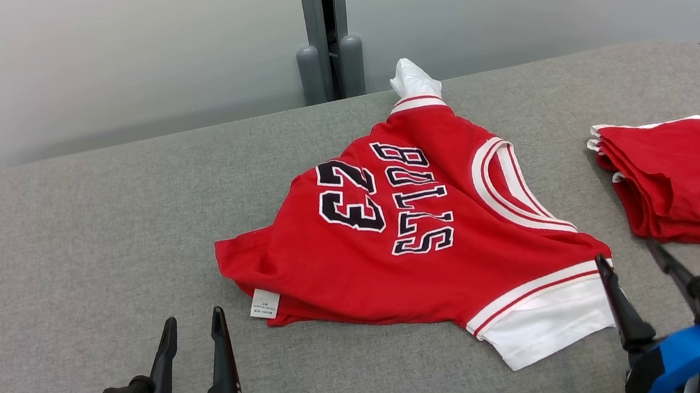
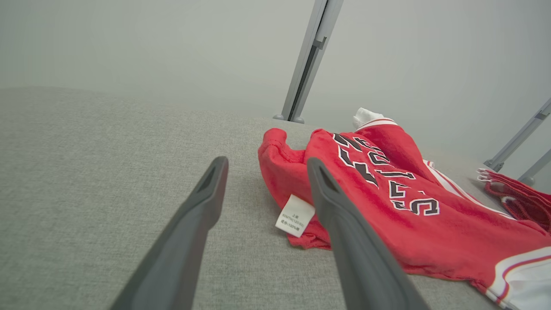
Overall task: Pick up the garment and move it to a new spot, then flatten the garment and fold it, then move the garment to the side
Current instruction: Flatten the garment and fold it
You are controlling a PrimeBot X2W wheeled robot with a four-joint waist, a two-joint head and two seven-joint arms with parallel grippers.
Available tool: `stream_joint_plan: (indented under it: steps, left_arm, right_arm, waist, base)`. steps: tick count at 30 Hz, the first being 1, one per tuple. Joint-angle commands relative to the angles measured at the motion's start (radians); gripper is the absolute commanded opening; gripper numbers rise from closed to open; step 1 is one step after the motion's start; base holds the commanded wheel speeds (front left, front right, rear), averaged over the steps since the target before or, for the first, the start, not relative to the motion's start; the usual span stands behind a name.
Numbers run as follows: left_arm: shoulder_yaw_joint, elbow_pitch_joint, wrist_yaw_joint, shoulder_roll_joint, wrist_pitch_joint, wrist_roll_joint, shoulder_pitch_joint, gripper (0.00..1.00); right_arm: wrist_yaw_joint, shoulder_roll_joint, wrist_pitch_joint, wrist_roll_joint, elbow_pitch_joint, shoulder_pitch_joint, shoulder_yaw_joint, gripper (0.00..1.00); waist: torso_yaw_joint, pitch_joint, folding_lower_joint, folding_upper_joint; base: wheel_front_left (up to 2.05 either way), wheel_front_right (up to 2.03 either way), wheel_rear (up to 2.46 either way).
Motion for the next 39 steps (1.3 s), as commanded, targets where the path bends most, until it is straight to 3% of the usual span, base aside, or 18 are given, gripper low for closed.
stream_joint_plan:
  steps: [1, 9, 14, 21, 22, 23, 24, 25, 29, 34, 39]
  left_arm:
    - [-0.004, 0.005, -0.003, 0.005, 0.005, -0.004, -0.005, 1.00]
    - [-0.020, 0.092, -0.030, 0.015, 0.117, -0.028, -0.132, 1.00]
    - [-0.004, 0.190, -0.027, 0.007, 0.205, -0.062, -0.248, 1.00]
    - [-0.014, 0.323, -0.057, 0.012, 0.312, -0.093, -0.354, 1.00]
    - [-0.019, 0.337, -0.065, 0.008, 0.324, -0.100, -0.362, 0.91]
    - [-0.018, 0.350, -0.070, 0.000, 0.335, -0.112, -0.367, 0.47]
    - [-0.020, 0.360, -0.079, -0.005, 0.342, -0.118, -0.372, 0.16]
    - [-0.021, 0.367, -0.083, -0.008, 0.343, -0.122, -0.375, 0.00]
    - [-0.022, 0.383, -0.084, -0.014, 0.309, -0.120, -0.372, 0.00]
    - [0.001, 0.343, -0.054, -0.008, 0.223, -0.104, -0.350, 0.00]
    - [0.031, 0.220, 0.006, 0.003, 0.181, -0.107, -0.267, 0.00]
  right_arm:
    - [0.000, 0.004, -0.011, 0.005, -0.021, -0.021, -0.005, 1.00]
    - [0.000, 0.018, -0.007, 0.009, -0.091, -0.073, 0.052, 1.00]
    - [0.000, 0.022, -0.017, 0.017, -0.056, -0.124, 0.116, 1.00]
    - [0.000, 0.022, -0.043, 0.050, 0.007, -0.184, 0.171, 1.00]
    - [0.000, 0.022, -0.048, 0.056, 0.014, -0.188, 0.172, 1.00]
    - [0.000, 0.022, -0.052, 0.059, 0.022, -0.190, 0.168, 1.00]
    - [0.000, 0.022, -0.056, 0.059, 0.028, -0.192, 0.165, 1.00]
    - [0.000, 0.022, -0.061, 0.059, 0.034, -0.193, 0.161, 1.00]
    - [0.000, 0.023, -0.075, 0.054, 0.048, -0.188, 0.137, 1.00]
    - [0.000, 0.023, -0.092, 0.065, 0.058, -0.168, 0.099, 1.00]
    - [0.000, 0.023, -0.101, 0.063, 0.069, -0.140, 0.068, 1.00]
  waist:
    - [-0.002, -0.006, 0.0001, 0.0000]
    - [-0.008, 0.002, 0.0001, 0.0000]
    - [-0.030, 0.030, 0.0001, 0.0000]
    - [-0.073, 0.069, 0.0001, 0.0000]
    - [-0.077, 0.073, 0.0001, 0.0000]
    - [-0.080, 0.074, 0.0001, 0.0000]
    - [-0.082, 0.074, 0.0001, 0.0000]
    - [-0.082, 0.074, 0.0001, 0.0000]
    - [-0.072, 0.061, 0.0001, 0.0000]
    - [-0.033, 0.031, 0.0001, 0.0000]
    - [0.011, 0.004, 0.0001, 0.0000]
  base:
    - [0.00, 0.00, 0.00]
    - [0.00, 0.00, 0.00]
    - [0.00, 0.00, 0.00]
    - [0.00, 0.00, 0.00]
    - [0.00, 0.00, 0.00]
    - [0.00, 0.00, 0.00]
    - [0.00, 0.00, 0.00]
    - [0.00, 0.00, 0.00]
    - [0.00, 0.00, 0.00]
    - [0.00, 0.00, 0.00]
    - [0.00, 0.00, 0.00]
